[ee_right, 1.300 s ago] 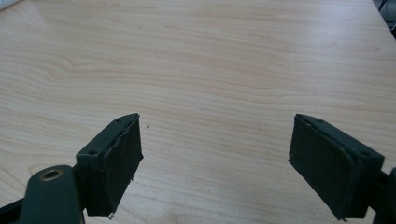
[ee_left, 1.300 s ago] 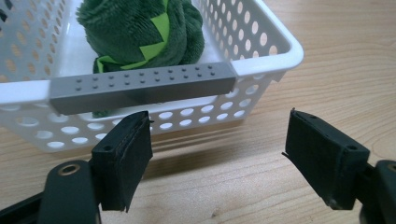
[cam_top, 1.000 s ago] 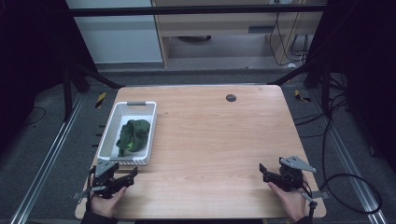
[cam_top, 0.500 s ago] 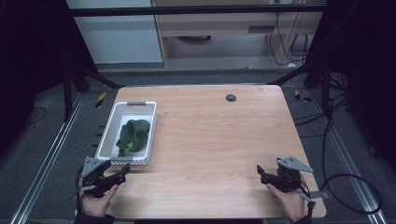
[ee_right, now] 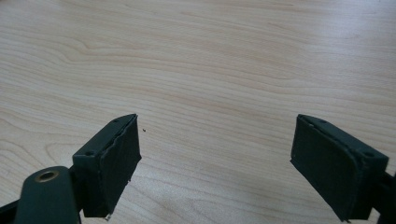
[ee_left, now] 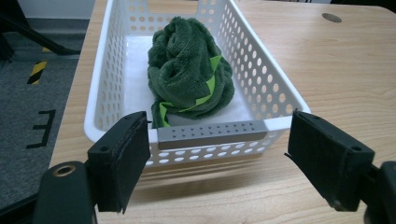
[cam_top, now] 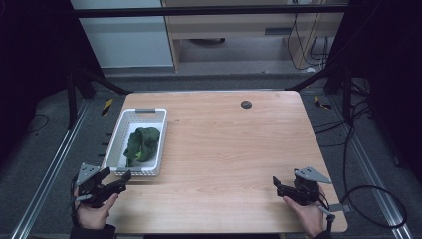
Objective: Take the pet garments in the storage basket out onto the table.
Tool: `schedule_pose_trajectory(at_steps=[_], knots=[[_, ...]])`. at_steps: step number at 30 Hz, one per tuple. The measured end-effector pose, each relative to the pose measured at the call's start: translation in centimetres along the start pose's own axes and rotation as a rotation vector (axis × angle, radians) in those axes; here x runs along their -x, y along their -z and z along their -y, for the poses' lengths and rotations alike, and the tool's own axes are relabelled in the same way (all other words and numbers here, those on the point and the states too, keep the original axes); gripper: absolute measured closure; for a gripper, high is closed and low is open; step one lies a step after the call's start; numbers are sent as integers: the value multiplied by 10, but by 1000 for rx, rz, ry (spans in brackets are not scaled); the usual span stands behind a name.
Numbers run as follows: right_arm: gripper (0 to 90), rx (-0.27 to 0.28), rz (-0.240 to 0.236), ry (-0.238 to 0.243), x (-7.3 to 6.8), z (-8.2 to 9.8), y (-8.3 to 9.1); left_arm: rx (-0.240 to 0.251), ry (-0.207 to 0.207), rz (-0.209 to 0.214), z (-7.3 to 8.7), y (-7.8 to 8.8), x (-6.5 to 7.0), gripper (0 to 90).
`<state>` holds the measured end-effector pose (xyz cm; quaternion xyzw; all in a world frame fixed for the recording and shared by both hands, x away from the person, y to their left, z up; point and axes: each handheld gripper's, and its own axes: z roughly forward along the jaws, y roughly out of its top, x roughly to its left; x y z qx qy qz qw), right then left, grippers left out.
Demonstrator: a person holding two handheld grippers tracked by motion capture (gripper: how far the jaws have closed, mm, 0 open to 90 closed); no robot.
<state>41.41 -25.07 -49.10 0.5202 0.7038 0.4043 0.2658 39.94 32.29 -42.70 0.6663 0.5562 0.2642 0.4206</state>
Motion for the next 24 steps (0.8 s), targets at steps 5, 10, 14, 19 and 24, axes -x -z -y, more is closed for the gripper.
schedule_pose_trajectory(at_steps=[5, 10, 14, 19, 24], knots=[[149, 2, 4, 3, 0, -1, 0, -4, -19, 12, -7, 0, 2, 196], [149, 9, 12, 5, 1, -2, 0, 4, -19, 33, -18, 0, 1, 192], [148, 18, 5, 1, 0, -4, 2, 12, -29, 36, -28, -1, 1, 191], [148, 20, 13, 13, -1, -4, 2, 12, -41, 40, -43, -6, 3, 187], [148, 21, 15, 13, 0, -4, 2, 3, -55, 40, -54, -12, 4, 187]])
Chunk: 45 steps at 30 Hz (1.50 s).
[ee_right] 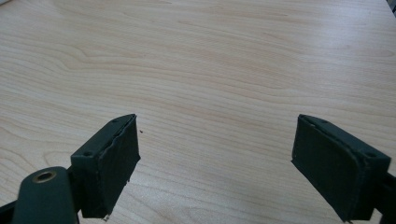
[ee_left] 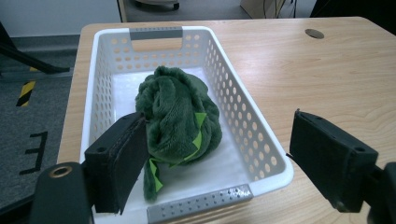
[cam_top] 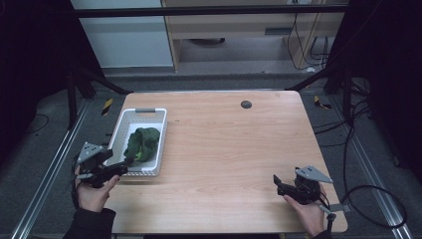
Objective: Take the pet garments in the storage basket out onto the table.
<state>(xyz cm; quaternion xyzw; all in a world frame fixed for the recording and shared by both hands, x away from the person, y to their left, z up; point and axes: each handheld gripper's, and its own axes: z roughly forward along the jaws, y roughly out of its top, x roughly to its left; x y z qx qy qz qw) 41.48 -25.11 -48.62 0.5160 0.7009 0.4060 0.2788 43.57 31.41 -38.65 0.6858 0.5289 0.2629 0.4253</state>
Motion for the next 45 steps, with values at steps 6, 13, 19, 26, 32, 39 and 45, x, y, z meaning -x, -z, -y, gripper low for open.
schedule_pose_trajectory(at_steps=[6, 13, 19, 26, 32, 39, 45], knots=[[148, -6, -2, 3, 0, 0, -1, -4, -13, -2, -9, -5, 1, 187], [147, -1, 3, 3, 0, -1, 0, -30, -23, 2, -25, -13, -1, 186], [147, -2, -1, 3, 0, -1, -1, -50, -34, 0, -33, -18, -2, 186], [146, -8, -6, 5, 0, 0, -2, -83, -51, -16, -41, -26, -5, 187], [147, -8, -11, 6, 0, -1, -2, -108, -51, -31, -46, -33, -8, 187], [147, -13, -13, 5, 0, 0, -3, -156, -75, -44, -55, -44, -9, 187], [147, -25, -15, -6, 0, 0, -3, -184, -81, -47, -60, -52, -10, 188]])
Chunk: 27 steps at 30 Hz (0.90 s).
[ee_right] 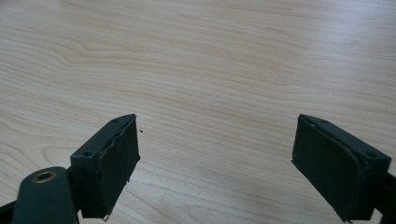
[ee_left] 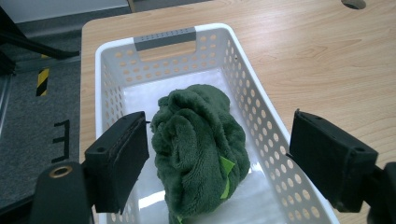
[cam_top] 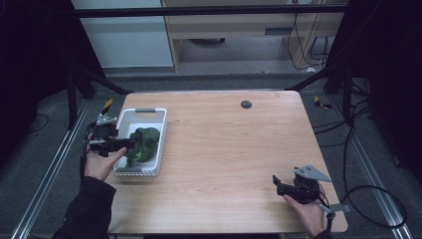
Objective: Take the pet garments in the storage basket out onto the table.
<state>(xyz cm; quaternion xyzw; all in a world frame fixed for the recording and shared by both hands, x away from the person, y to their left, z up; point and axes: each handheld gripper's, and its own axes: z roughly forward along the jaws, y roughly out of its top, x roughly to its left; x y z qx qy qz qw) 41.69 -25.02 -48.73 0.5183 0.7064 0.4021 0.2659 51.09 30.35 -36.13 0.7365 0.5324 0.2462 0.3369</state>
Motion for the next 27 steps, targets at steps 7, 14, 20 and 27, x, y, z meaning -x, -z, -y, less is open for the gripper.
schedule_pose_trajectory(at_steps=[7, 14, 20, 27], knots=[[144, -6, 5, 8, 2, 2, -1, -43, -7, -8, -4, -10, -2, 199], [144, -7, 10, 8, 2, 1, -1, -80, -21, -17, -8, -18, -5, 202], [142, -14, 10, 7, 2, 1, -3, -119, -24, -6, -8, -29, -7, 203], [140, -20, 6, 5, 1, 0, -3, -144, -29, -5, -8, -37, -6, 203]])
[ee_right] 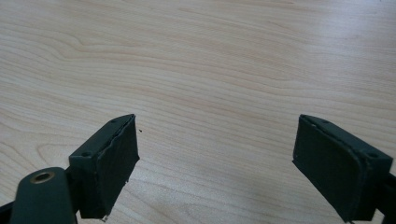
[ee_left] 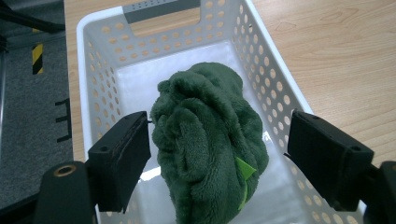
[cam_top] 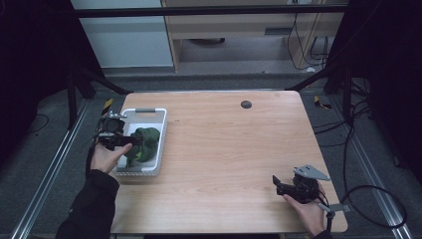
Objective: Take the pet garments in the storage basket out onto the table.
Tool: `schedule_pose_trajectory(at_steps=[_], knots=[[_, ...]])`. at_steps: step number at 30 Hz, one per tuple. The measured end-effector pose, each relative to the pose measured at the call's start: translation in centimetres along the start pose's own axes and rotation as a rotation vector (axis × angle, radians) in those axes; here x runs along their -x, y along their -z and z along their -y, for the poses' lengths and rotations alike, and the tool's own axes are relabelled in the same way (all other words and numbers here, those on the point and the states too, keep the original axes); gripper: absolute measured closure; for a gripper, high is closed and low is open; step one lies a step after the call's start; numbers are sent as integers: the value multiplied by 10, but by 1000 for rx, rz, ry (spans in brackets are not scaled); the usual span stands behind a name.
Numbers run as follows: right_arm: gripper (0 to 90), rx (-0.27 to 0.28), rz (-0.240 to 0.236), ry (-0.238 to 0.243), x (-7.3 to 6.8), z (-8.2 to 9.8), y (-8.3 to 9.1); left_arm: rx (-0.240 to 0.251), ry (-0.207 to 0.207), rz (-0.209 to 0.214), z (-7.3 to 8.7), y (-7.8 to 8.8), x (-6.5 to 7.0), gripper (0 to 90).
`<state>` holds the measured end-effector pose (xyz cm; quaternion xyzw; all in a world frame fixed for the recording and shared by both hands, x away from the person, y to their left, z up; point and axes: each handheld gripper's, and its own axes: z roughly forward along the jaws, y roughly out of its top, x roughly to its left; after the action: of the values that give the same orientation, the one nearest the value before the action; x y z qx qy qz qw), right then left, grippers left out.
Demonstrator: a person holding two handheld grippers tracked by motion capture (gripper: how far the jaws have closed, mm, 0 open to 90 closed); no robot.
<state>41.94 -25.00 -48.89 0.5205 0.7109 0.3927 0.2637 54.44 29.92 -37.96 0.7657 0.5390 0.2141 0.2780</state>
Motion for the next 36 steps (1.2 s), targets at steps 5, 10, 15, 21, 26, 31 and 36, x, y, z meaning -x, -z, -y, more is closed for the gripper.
schedule_pose_trajectory(at_steps=[5, 10, 15, 21, 26, 31, 36], knots=[[140, -3, 6, 11, 0, 1, -1, -21, 4, 0, 0, -6, -2, 203], [140, -7, 6, 11, 0, 1, -1, -40, 7, 0, 0, -11, -4, 202], [140, -14, 3, 13, 0, 1, -2, -66, 11, 4, -1, -18, -4, 202], [138, -19, 3, 16, 0, 1, -3, -84, 14, 8, -1, -24, -5, 207], [137, -22, -1, 19, -1, 1, -3, -93, 10, 14, -1, -26, -5, 219], [136, -27, 0, 24, -1, 1, -4, -110, 15, 18, 1, -30, -6, 223], [135, -30, -3, 22, -2, 1, -5, -130, 13, 22, 2, -35, -6, 232]])
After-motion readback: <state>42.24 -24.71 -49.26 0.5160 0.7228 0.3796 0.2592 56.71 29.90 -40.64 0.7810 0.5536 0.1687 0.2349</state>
